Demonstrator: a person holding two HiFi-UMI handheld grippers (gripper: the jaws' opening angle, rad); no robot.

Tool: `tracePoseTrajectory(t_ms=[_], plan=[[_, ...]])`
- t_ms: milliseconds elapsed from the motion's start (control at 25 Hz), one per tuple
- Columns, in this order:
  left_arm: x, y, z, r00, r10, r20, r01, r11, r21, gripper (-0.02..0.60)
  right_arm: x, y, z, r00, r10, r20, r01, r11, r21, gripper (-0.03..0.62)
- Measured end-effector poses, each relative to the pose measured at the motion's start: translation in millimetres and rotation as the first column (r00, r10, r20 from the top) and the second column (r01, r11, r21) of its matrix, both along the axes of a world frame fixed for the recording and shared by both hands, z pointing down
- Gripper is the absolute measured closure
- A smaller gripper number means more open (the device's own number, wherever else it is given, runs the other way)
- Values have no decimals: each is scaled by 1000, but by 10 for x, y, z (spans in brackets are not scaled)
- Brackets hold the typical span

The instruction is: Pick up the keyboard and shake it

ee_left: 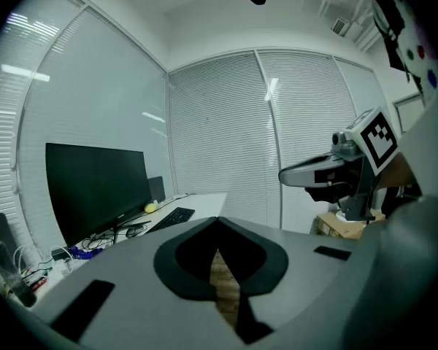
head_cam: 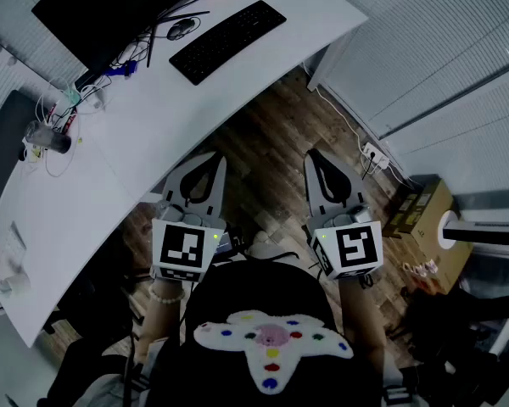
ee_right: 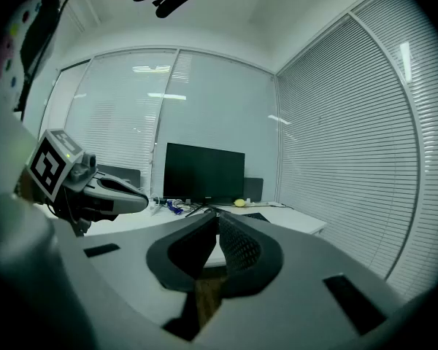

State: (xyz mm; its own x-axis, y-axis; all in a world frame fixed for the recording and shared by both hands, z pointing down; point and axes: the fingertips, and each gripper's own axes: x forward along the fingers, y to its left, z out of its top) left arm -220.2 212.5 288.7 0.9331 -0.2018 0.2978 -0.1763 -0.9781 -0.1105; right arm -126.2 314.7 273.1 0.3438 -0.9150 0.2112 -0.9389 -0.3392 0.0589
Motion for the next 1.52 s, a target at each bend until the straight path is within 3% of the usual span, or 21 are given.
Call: tracePoseTrajectory(t_ms=[480, 1080, 1520], plan=[[47, 50, -11, 1000, -6, 5, 5, 1000, 28, 566, 59, 43, 5, 1000, -13, 13, 13, 1000, 10, 553], [187, 233, -15, 996, -89, -4, 89, 996, 10, 565, 212, 239, 82, 995, -91, 47, 90, 996, 26, 553], [353, 144, 9, 994, -106, -31, 107, 994, 21, 566, 372, 138, 139, 992, -130, 12, 129, 991, 23, 553]])
